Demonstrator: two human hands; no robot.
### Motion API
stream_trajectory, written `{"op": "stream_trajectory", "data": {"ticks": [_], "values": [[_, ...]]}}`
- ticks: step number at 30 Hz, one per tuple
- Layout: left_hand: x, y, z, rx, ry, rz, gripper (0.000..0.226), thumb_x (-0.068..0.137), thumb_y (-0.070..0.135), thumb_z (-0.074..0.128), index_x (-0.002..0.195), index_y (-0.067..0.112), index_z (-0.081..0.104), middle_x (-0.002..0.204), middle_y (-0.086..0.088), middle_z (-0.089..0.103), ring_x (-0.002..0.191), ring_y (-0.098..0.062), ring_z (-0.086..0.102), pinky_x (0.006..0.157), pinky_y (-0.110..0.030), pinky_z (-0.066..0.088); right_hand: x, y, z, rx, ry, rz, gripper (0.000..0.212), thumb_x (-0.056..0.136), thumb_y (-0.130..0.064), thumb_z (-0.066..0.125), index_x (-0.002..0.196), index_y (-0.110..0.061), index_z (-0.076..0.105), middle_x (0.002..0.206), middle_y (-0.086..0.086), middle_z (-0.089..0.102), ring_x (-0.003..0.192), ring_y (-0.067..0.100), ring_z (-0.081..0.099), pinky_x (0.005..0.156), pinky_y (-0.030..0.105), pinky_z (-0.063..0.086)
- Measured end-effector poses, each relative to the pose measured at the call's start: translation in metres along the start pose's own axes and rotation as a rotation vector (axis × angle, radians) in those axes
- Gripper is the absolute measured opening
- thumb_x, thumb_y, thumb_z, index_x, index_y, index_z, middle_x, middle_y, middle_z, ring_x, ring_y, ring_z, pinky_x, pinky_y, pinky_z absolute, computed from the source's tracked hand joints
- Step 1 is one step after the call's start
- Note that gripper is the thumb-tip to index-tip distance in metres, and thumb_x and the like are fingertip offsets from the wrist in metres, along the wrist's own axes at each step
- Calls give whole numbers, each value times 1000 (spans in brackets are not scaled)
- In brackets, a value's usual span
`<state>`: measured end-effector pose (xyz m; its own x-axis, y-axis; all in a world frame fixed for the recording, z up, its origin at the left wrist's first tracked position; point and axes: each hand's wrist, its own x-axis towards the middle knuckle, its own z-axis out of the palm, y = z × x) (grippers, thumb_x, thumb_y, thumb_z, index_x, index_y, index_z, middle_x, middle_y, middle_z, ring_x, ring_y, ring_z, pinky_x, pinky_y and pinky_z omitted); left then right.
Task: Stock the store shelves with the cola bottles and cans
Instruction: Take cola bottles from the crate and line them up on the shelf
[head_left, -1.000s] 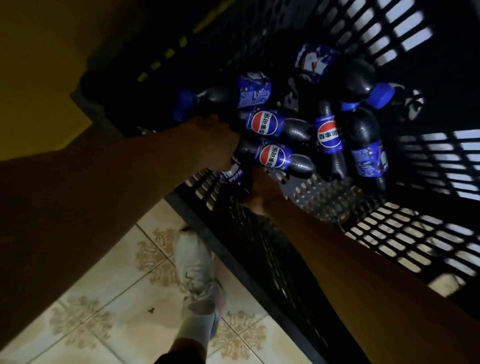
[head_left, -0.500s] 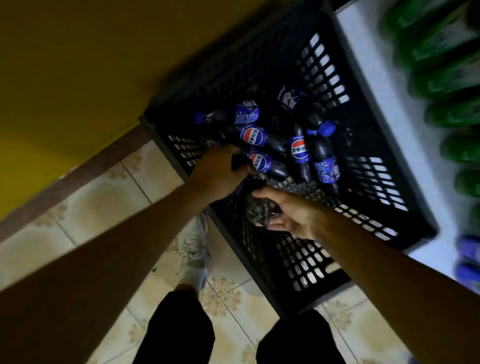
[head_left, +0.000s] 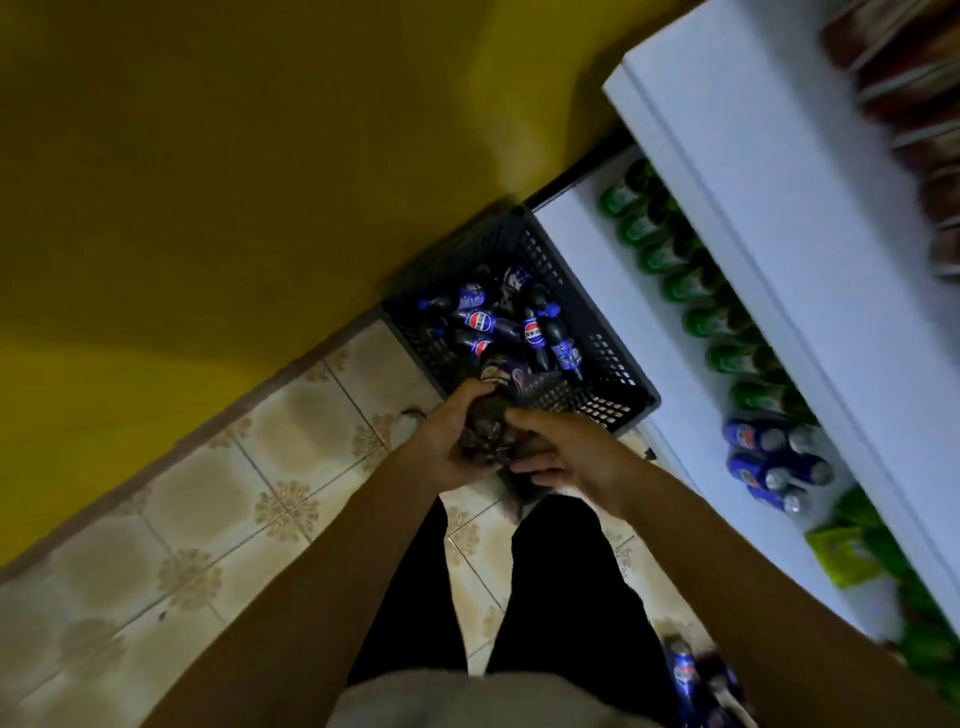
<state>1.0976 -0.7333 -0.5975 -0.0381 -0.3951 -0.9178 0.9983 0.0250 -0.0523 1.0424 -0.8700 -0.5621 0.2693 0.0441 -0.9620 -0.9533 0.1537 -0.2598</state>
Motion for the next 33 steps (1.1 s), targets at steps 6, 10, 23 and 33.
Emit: {"op": "stream_trajectory", "data": {"ticks": [6, 10, 23, 33], "values": [[-112, 4, 6, -86, -147, 99, 56, 67, 30, 64, 115, 2, 59, 99, -16, 67, 85, -25, 65, 73, -34, 56, -80, -10, 27, 263, 123, -180, 33, 92, -47, 54, 100, -17, 66, 92, 2, 72, 91, 19, 68, 84, 33, 48], [-172, 8, 18, -13, -470, 166, 53, 51, 35, 77, 94, 3, 74, 96, -13, 73, 82, -23, 71, 69, -34, 59, -119, -30, 52, 705, -86, -485, 32, 88, -45, 56, 98, -16, 58, 63, -1, 58, 55, 13, 59, 63, 27, 52], [-213, -4, 110, 75, -745, 289, 71, 76, 60, 57, 128, 11, 59, 125, -18, 62, 109, -33, 64, 90, -48, 50, -266, -76, 22, 557, 291, -1189, 37, 69, -28, 69, 102, -12, 65, 89, 7, 71, 80, 23, 66, 70, 35, 49], [-255, -52, 261, -45, -835, 365, 65, 72, 55, 68, 114, 5, 66, 112, -25, 67, 95, -37, 68, 80, -48, 56, -373, -67, -70, 460, 408, -1586, 47, 69, -23, 72, 115, -15, 63, 106, 7, 72, 97, 22, 68, 78, 30, 55]]}}
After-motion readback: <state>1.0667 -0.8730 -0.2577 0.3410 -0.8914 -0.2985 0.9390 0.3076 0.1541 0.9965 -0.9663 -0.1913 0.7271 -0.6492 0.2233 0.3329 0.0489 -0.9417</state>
